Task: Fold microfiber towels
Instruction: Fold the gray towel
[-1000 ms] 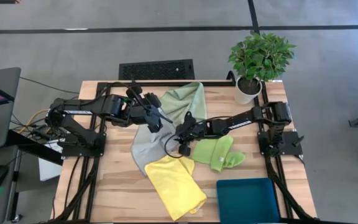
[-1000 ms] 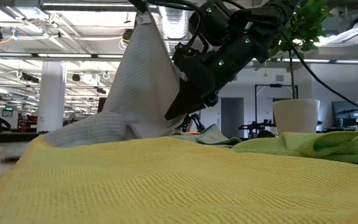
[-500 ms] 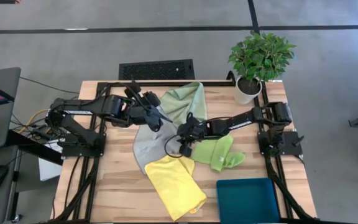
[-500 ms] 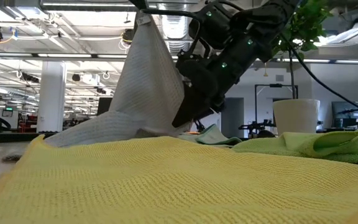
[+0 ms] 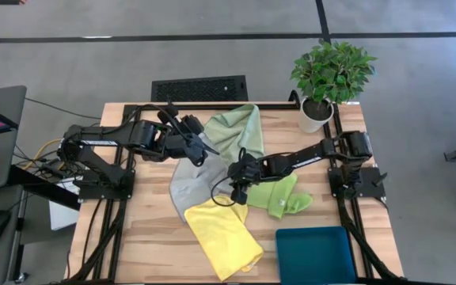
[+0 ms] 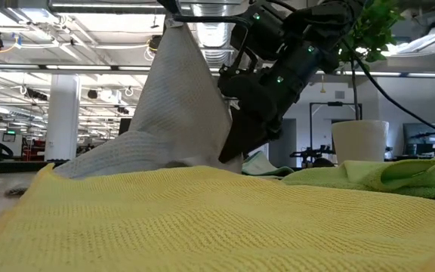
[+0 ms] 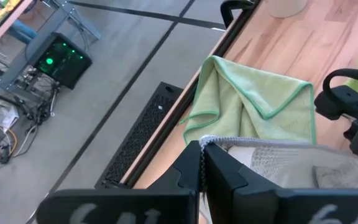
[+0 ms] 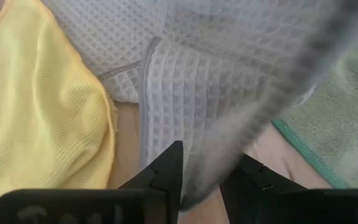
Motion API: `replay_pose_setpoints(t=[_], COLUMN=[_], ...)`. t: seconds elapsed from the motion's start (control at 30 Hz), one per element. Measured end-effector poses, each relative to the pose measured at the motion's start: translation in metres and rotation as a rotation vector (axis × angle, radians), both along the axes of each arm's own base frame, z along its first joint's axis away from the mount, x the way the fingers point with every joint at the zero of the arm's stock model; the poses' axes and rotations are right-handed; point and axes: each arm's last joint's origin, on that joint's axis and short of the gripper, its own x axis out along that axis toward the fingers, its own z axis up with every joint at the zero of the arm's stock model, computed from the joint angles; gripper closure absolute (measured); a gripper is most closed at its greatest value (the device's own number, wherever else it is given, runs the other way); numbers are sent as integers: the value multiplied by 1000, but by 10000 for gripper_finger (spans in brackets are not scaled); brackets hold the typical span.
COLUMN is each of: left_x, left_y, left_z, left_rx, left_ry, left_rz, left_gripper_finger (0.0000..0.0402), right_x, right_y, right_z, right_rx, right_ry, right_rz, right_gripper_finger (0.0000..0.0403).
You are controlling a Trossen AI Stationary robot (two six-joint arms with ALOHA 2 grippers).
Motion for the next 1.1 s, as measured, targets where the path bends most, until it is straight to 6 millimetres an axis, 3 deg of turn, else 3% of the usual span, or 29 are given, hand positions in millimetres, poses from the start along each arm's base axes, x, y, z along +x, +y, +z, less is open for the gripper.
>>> replay_pose_setpoints(t=[0.23, 0.43, 0.57, 0.73, 1.1], left_x=[0, -1, -7, -14, -19], left_y=[0, 0, 1, 1, 2], left_z=[0, -1, -3, -7, -8], left_rx=[-1, -6, -23, -44, -64], left_ry=[2, 8, 37, 69, 69], left_rz=[-1, 2, 38, 94, 146], left_gripper_finger=[401, 401, 401, 401, 401], right_x=[-3, -3, -6, -19, -73], right_y=[0, 0, -2, -8, -18], right_z=[-2, -2, 5, 33, 128], right_rx=[-1, -33, -82, -185, -413], right_ry=[33, 34, 42, 45, -87], right_rz=[-2, 25, 28, -2, -110], right_gripper_finger=[294, 385, 390, 396, 400])
